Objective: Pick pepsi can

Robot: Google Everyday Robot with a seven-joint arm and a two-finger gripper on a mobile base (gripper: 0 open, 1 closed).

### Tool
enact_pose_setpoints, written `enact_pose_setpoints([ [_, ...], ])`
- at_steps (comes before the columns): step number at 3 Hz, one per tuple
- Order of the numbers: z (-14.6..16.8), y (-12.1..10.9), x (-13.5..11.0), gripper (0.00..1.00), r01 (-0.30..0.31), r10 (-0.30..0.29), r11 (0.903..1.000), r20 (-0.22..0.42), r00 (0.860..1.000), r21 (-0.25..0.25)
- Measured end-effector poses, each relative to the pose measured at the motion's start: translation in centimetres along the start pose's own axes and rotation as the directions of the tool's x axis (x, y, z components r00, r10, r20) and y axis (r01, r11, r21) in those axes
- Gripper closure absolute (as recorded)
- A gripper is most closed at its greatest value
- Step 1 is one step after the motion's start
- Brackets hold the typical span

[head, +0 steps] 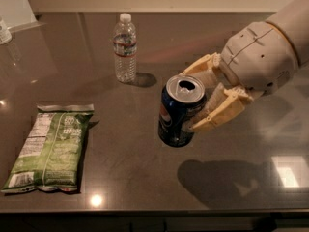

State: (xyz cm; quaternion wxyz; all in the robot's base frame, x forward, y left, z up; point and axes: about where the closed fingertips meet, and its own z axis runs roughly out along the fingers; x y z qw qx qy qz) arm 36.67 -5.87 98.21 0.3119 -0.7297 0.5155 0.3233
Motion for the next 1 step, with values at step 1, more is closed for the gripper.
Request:
enact_pose_setpoints([
  [1, 0.0, -0.03, -0.02, 1.0, 0.0, 0.0, 1.0, 0.0, 1.0, 0.002],
])
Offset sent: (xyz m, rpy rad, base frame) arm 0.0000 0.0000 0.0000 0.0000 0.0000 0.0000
